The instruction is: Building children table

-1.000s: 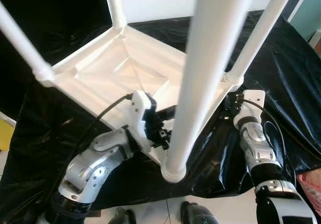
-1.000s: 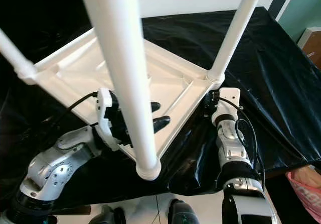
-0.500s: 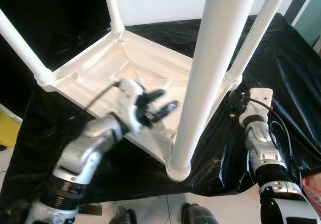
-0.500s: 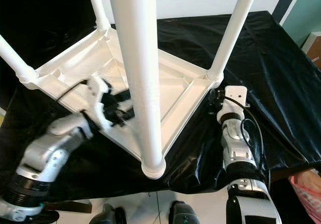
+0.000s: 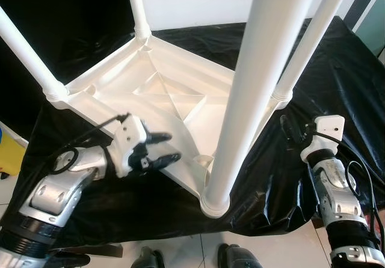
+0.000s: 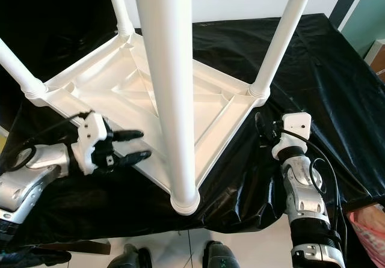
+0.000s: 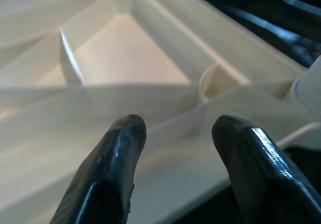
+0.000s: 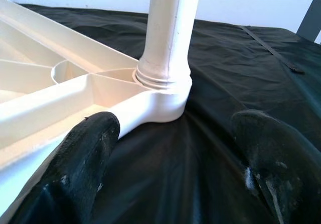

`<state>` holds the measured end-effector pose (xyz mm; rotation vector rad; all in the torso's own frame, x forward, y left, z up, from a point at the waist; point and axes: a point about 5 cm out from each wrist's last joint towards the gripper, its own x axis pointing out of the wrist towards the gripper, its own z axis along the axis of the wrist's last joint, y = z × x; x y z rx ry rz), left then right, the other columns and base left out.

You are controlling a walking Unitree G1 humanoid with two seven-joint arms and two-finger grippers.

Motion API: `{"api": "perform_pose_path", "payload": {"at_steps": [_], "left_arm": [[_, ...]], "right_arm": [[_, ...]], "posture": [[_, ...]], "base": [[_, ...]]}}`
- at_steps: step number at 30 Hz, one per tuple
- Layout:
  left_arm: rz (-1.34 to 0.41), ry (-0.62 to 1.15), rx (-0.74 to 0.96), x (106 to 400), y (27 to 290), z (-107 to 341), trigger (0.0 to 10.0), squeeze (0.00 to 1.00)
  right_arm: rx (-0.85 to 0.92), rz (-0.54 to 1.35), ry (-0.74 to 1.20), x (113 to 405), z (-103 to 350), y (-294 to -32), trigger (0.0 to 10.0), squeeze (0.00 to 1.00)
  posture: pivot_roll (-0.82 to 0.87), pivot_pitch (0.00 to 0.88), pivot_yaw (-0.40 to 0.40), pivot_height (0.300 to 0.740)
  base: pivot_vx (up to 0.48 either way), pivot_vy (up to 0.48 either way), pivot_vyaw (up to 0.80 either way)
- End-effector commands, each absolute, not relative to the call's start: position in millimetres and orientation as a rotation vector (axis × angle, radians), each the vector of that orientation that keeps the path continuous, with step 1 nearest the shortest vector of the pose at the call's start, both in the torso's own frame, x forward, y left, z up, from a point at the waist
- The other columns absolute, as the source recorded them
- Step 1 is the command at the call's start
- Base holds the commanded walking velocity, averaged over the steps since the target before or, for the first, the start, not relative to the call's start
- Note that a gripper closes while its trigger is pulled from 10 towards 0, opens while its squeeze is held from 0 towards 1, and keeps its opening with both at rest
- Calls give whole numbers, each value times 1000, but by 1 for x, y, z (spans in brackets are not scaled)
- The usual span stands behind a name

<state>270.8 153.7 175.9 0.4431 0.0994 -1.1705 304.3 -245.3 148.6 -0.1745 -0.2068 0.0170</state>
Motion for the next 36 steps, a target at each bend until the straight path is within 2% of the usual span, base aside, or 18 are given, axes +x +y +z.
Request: {"api": "perform_pose_path", "payload": {"at_steps": [1, 6, 14, 18, 23, 30, 36], "left_arm": [[-1277, 136, 458, 264, 152, 170, 10000, 0], [-1292, 204, 683, 266, 155, 148, 10000, 0], [-1260, 202, 758, 274, 151, 139, 10000, 0], [-1106, 171, 845, 298, 135, 129, 10000, 0], [-1014, 119, 830, 315, 118, 134, 10000, 0], [-976, 61, 751, 328, 97, 145, 10000, 0], [-1049, 28, 693, 329, 95, 150, 10000, 0]], "right_arm": [[-165, 24, -194, 302, 146, -246, 10000, 0], [-174, 20, -196, 302, 151, -249, 10000, 0], [-169, 27, -199, 301, 154, -247, 10000, 0], [-154, 38, -209, 303, 156, -242, 10000, 0], [-148, 45, -214, 304, 158, -239, 10000, 0], [-146, 60, -211, 302, 158, -237, 10000, 0], [-157, 77, -201, 293, 158, -239, 10000, 0]], "posture": [[-87, 158, 44, 740], [-92, 154, 49, 740], [-95, 157, 46, 740], [-101, 156, 41, 740], [-107, 155, 43, 740], [-118, 156, 45, 740], [-133, 160, 49, 740]], "base": [[0, 0, 0], [0, 0, 0], [0, 0, 0], [0, 0, 0], [0, 0, 0], [0, 0, 0], [0, 0, 0]]}}
